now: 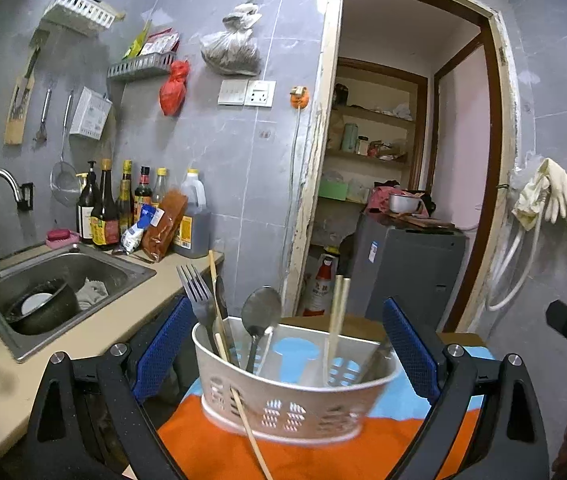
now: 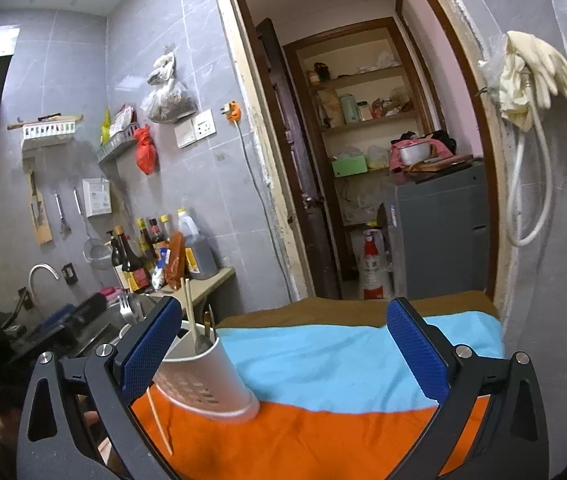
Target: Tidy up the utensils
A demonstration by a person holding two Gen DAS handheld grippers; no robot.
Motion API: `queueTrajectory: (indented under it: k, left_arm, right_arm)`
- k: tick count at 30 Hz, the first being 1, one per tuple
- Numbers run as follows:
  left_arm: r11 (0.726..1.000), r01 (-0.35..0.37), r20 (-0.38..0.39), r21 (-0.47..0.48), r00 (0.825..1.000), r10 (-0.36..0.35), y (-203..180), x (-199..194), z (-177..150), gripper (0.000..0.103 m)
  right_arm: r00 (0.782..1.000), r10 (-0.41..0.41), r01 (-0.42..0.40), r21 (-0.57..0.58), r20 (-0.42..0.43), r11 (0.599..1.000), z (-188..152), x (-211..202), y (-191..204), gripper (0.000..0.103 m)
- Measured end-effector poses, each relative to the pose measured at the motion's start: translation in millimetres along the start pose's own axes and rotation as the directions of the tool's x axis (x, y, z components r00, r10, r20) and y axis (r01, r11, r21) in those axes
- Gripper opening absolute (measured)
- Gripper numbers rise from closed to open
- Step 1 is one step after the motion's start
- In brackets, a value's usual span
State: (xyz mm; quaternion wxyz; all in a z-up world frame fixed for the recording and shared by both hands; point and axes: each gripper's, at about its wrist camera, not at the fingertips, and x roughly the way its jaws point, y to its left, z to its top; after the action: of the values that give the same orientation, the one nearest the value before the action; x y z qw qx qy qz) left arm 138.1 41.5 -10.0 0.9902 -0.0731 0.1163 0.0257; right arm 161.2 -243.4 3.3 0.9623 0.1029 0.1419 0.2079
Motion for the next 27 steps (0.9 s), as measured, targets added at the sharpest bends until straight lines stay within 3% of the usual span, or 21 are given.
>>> queueTrajectory:
  k: [12, 20, 27]
  left_arm:
    - [0.998, 0.05, -0.094, 0.036, 0.994, -0.047, -29, -79, 1, 0.093]
    - [0.996, 0.085, -0.111, 0.039, 0.991, -0.081, -13, -136, -12, 0.093]
    - [0.995, 0.079, -0.131, 0.067, 0.989, -0.069, 5, -176, -26, 0.093]
  right_arm:
    - [0.986, -0.153, 0.151, -0.032, -0.067, 0.988, 0, -83, 14, 0.103]
    - [0.97, -0.232, 0.228, -0.062, -0.068, 0.972, -18, -143, 48, 0.103]
    - [0.963, -0.261, 0.256, -0.078, -0.062, 0.963, -42, -181, 75, 0.103]
